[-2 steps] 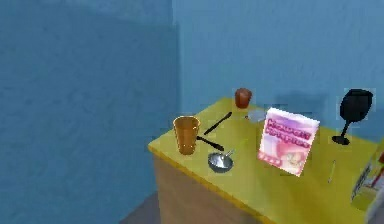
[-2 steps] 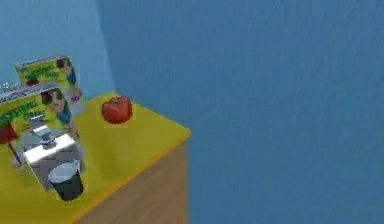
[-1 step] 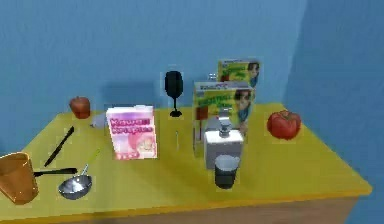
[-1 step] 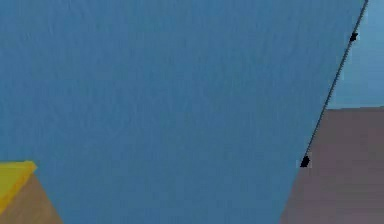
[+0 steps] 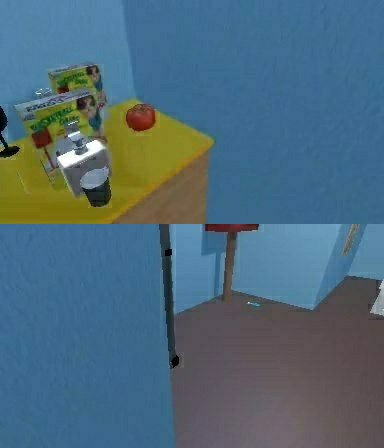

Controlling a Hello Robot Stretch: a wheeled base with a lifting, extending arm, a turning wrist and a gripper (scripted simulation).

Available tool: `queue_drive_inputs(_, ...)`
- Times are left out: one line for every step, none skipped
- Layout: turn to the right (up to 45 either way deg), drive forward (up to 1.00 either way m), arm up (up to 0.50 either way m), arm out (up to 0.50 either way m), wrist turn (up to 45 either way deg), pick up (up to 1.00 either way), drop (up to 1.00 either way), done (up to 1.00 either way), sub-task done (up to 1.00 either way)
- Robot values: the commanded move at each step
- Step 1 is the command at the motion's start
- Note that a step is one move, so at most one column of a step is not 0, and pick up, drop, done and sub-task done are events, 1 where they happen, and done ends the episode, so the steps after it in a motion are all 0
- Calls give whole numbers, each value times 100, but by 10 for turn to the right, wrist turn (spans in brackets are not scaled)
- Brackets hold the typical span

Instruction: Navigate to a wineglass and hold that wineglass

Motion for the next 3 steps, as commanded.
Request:
queue_drive_inputs(0,30,0,0,0,0,0,0,0)
queue_drive_inputs(-450,0,0,0,0,0,0,0,0)
queue_drive_inputs(-450,0,0,0,0,0,0,0,0)
